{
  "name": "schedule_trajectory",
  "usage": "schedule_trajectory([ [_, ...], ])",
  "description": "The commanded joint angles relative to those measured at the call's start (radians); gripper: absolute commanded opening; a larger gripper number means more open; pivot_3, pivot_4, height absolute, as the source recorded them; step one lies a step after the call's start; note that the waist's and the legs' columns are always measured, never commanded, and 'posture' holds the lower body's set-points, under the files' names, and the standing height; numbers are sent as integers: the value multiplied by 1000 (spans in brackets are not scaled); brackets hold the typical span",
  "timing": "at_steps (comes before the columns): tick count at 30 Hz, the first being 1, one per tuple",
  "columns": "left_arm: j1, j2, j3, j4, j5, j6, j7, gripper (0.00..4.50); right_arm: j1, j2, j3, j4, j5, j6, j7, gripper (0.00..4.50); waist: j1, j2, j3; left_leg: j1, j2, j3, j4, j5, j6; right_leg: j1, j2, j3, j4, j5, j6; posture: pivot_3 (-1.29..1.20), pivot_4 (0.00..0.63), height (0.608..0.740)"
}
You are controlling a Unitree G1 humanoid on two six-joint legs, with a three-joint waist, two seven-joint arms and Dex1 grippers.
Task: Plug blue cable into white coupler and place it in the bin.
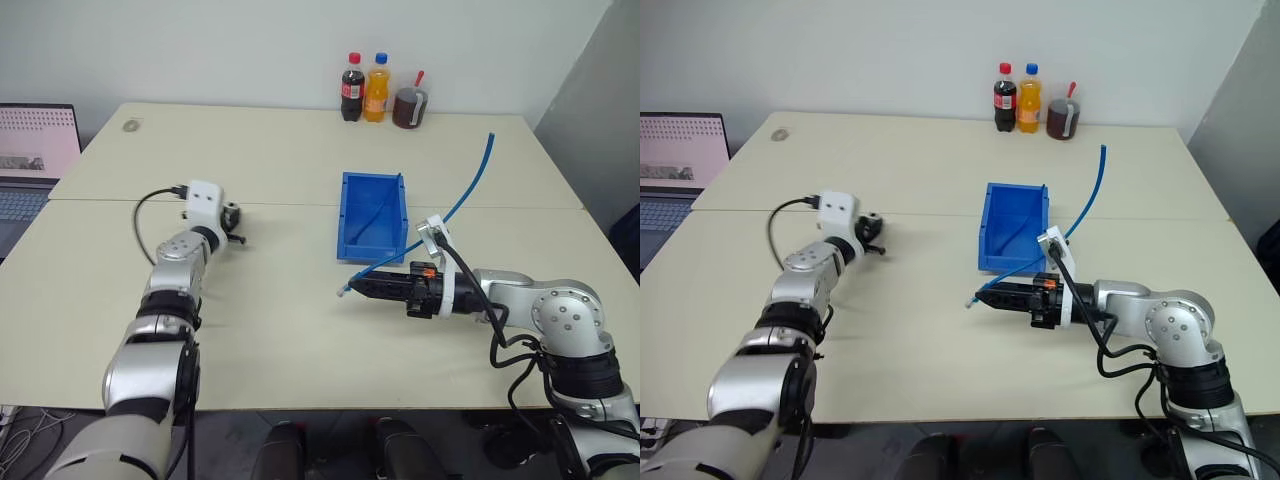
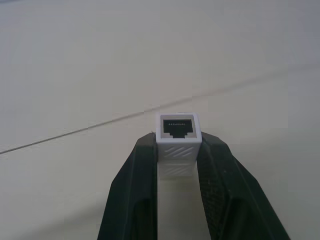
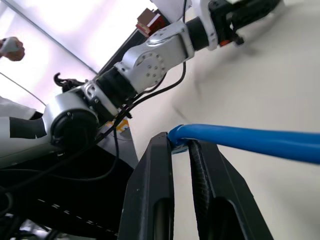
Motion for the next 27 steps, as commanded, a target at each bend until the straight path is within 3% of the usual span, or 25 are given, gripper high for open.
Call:
schedule_trajectory([
  [1,169,85,-105,-418,-133,166,-331,766,-19,-43,14,-41,-70,-51,96,194,-4,0,0,0,2,-1,-1,0,0,0,-1,-1,1,-1,-1,0,150,740],
  [5,279,117,-186,-593,-160,180,-470,766,-26,-56,47,-41,-139,-85,159,194,-4,1,0,0,-1,-1,0,0,0,0,0,-2,1,-1,-1,0,150,740],
  [10,250,7,-306,-471,-59,-13,-528,766,-22,-84,178,-70,-331,-216,262,194,15,2,1,1,-3,-1,4,0,0,2,0,-1,1,-3,4,0,150,740],
  [15,218,-41,-347,-348,-8,-146,-582,766,-23,-79,265,-33,-504,-343,300,194,17,2,0,2,-4,0,4,0,0,3,0,-1,0,-3,5,0,150,740],
  [27,196,-59,-342,-279,12,-211,-613,766,-37,-24,284,20,-669,-369,274,194,19,3,-1,2,-4,0,4,0,0,4,0,-1,0,-3,5,0,150,740],
])
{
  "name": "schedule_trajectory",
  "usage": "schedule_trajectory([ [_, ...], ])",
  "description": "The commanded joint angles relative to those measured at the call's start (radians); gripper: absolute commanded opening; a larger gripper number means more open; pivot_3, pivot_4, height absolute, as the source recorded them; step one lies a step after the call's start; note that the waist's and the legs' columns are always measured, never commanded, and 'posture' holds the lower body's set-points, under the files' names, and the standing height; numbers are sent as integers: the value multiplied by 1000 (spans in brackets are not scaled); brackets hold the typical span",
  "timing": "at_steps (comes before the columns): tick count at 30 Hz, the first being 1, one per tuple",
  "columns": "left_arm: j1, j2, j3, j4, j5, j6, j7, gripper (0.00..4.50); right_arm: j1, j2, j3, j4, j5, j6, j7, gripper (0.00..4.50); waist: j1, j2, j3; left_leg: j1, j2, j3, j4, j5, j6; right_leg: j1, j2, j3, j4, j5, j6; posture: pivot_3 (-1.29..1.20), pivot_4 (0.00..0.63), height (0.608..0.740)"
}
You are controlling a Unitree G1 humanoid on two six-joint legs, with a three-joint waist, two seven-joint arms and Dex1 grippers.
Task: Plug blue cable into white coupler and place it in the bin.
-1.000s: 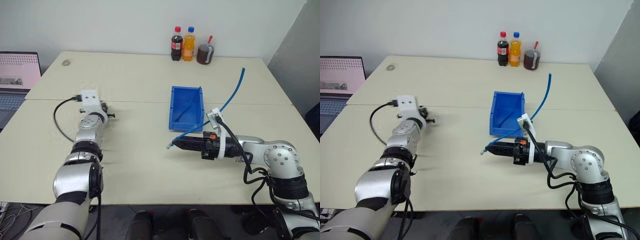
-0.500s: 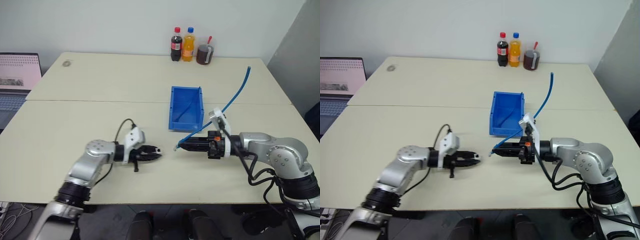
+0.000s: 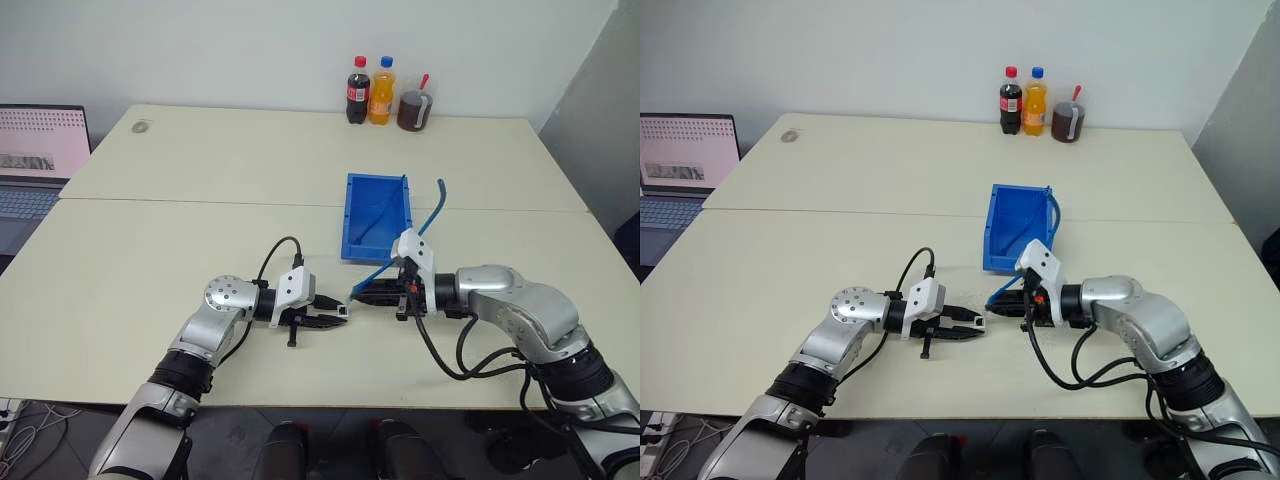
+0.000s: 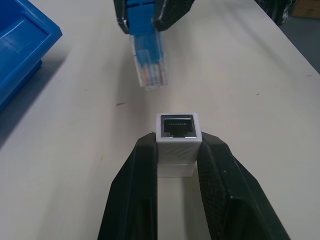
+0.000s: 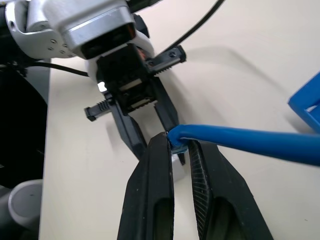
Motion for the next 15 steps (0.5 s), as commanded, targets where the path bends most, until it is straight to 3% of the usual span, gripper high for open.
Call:
schedule_trajectory([
  [1,15,-11,-40,21,41,18,-13,766,-10,11,1,-26,-21,-7,8,194,0,0,0,0,0,0,0,0,0,0,0,0,0,0,0,0,150,740],
  [15,40,-1,-38,-67,23,183,0,766,-2,14,44,-29,-83,-27,54,194,0,0,0,1,0,0,0,0,0,1,0,0,0,0,0,0,150,740],
])
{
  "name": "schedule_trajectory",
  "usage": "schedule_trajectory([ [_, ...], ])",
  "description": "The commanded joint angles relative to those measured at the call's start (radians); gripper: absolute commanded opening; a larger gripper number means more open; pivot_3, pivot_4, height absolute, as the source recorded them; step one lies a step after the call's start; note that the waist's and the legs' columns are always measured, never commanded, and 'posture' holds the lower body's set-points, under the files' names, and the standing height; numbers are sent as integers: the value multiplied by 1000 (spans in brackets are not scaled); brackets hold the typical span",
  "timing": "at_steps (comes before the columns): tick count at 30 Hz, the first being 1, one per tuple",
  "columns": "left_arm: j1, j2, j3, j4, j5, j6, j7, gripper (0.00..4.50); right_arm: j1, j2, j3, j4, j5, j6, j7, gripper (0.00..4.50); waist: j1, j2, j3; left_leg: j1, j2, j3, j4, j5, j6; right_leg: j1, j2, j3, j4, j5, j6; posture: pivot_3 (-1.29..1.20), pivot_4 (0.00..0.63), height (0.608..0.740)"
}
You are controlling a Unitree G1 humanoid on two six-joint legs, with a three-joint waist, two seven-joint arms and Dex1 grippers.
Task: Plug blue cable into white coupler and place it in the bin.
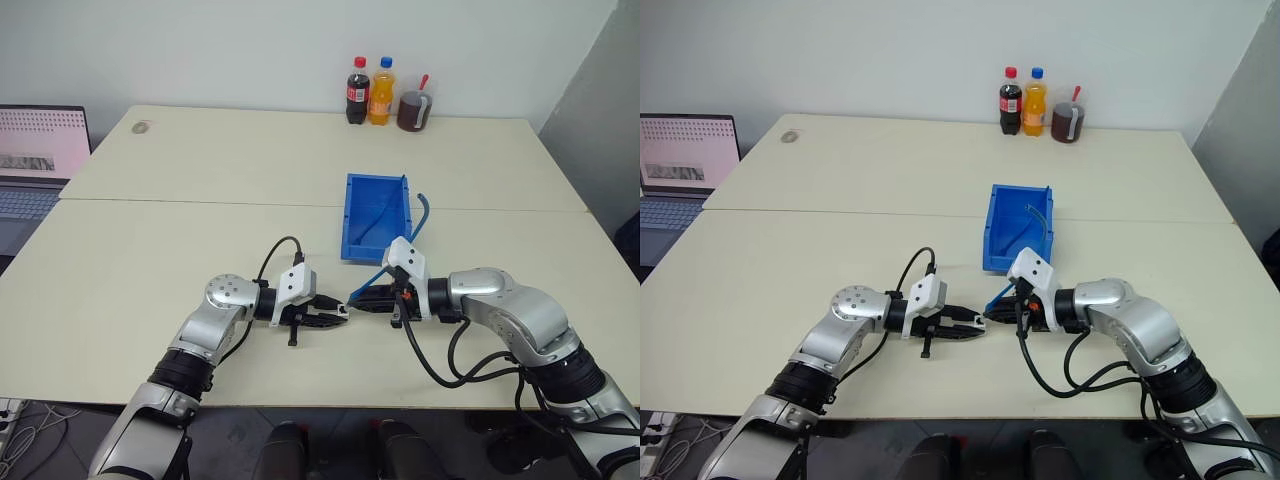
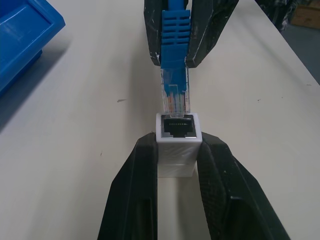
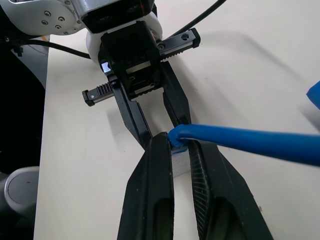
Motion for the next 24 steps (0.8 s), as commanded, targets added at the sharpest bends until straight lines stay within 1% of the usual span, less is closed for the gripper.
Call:
schedule_trajectory([
  [1,36,-4,-45,-13,29,46,-8,766,-6,3,11,-20,-30,-27,19,194,0,0,0,0,0,0,0,0,0,0,0,0,0,0,0,0,150,740],
  [11,28,-8,-46,-12,37,50,-4,766,-11,17,37,-17,-78,-42,42,194,-1,0,-1,1,0,0,0,0,0,1,0,0,0,0,0,0,150,740],
  [16,25,-11,-48,-11,41,50,-3,766,-10,7,51,-19,-97,-44,57,194,-1,0,-1,1,0,0,0,0,0,1,0,0,0,0,0,0,150,740],
  [24,21,-20,-49,-9,45,52,2,766,-24,-24,98,-7,-170,-68,81,194,0,1,-3,1,0,0,0,0,0,1,0,0,0,0,0,0,150,740],
])
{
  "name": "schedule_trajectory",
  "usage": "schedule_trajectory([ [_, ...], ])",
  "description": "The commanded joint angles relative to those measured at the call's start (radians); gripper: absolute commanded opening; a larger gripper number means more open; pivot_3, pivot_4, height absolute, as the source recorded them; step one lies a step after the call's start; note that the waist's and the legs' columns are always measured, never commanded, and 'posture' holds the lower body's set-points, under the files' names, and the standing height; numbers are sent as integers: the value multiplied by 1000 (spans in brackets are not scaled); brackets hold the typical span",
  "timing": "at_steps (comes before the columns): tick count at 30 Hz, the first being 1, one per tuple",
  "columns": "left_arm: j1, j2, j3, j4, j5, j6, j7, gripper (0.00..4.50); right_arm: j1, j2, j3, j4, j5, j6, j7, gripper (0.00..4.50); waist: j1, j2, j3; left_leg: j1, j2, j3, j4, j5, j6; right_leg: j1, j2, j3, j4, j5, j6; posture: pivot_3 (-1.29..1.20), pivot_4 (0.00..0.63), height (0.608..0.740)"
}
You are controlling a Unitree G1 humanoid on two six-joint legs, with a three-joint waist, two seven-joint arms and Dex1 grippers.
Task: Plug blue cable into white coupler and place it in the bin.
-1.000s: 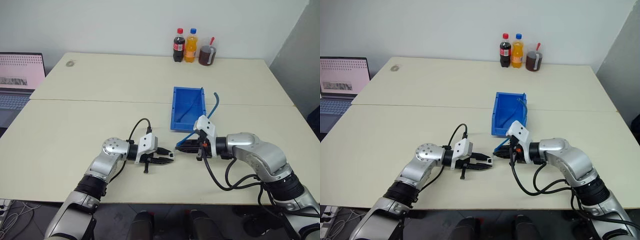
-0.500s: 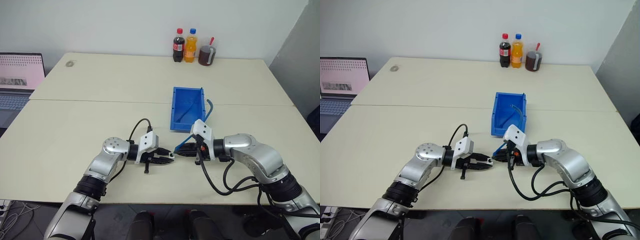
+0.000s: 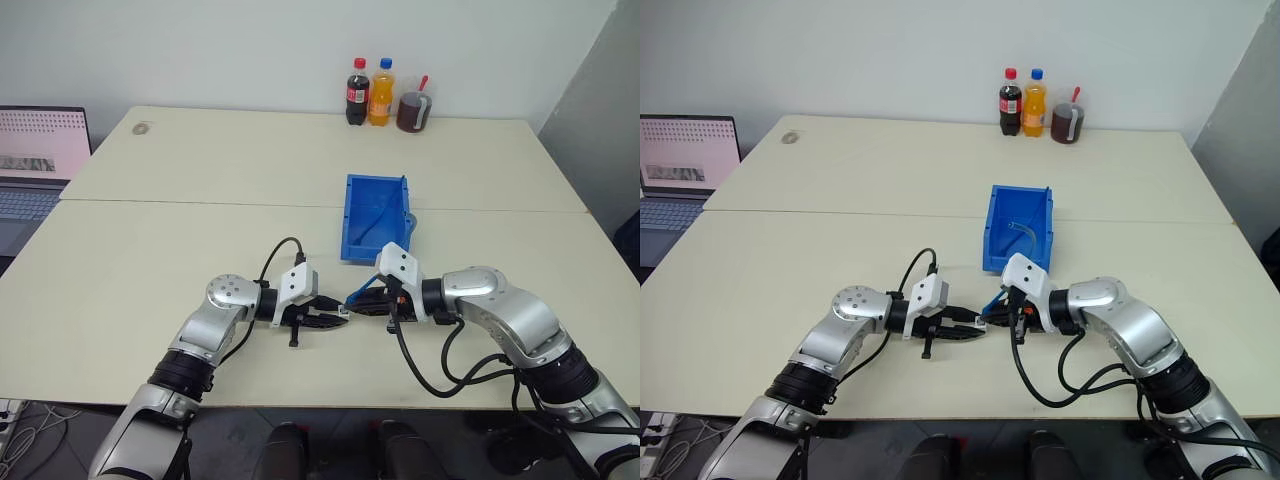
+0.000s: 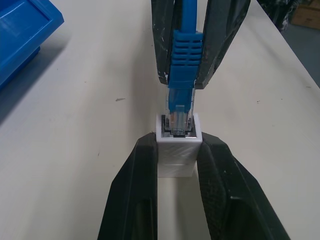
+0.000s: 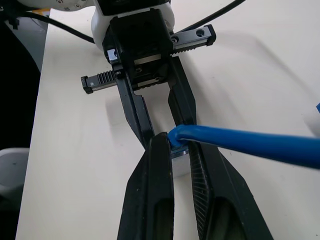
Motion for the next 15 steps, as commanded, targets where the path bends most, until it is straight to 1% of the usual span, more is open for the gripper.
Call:
schedule_trajectory([
  [1,18,-16,-49,11,34,19,-3,766,-9,-22,34,-4,-44,1,24,194,0,0,-1,0,0,0,0,0,0,0,0,0,0,0,0,0,150,740],
  [10,15,-21,-49,15,41,19,1,766,-72,-9,76,10,-67,59,58,194,1,1,-2,1,0,0,0,0,0,1,0,0,0,0,0,0,150,740],
  [15,16,-27,-49,4,45,21,11,766,-80,10,112,75,-100,62,55,194,1,1,-3,2,0,0,0,0,0,2,0,0,0,0,0,0,150,740],
])
